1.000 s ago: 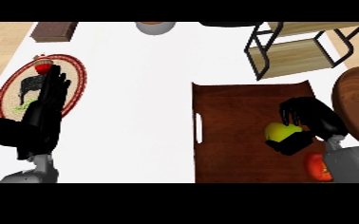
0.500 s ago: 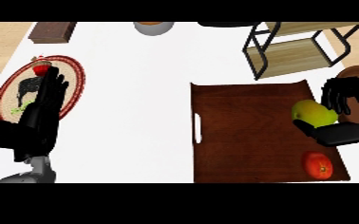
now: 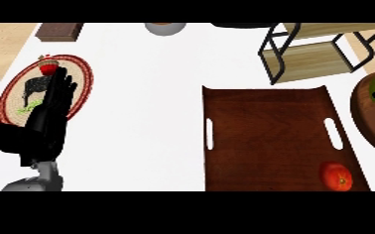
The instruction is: Pick the pear from the tray and place it in the tiered shelf
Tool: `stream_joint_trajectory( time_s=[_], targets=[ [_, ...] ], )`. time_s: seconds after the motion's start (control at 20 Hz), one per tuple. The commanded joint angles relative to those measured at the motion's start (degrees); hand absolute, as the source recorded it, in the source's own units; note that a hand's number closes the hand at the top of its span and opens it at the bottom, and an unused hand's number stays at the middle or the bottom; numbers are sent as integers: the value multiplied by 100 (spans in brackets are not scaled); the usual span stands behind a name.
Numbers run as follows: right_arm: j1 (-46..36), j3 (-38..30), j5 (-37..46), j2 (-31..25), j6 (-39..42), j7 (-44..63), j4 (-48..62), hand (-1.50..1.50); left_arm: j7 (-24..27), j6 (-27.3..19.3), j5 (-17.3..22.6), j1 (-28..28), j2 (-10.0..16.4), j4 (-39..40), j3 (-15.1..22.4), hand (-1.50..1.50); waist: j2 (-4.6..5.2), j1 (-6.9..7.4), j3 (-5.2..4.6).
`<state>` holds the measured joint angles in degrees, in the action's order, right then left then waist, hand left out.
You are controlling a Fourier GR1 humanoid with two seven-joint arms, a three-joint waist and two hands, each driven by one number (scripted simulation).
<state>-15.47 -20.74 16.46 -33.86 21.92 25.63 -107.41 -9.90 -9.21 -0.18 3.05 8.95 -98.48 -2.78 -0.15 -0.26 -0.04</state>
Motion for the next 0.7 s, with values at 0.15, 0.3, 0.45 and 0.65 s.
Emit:
stream_joint_trajectory(
  time_s=[0.15,0.3,0.45,0.65],
  targets=[
    [-698,-4,448,-83,-360,-238,1020,150,162,247,79,-34,77,133,-188,0,19,61,4],
    [-1061,-314,360,-395,-415,-856,1974,150,313,-54,-236,185,-271,439,125,0,25,58,5],
    [-1550,-113,658,-257,-885,-1221,2926,150,293,351,146,48,36,232,-190,0,30,100,5],
    [-1746,113,981,-1,-1435,-1689,3643,150,-52,-37,-295,154,-215,32,123,0,26,81,6]
  ],
)
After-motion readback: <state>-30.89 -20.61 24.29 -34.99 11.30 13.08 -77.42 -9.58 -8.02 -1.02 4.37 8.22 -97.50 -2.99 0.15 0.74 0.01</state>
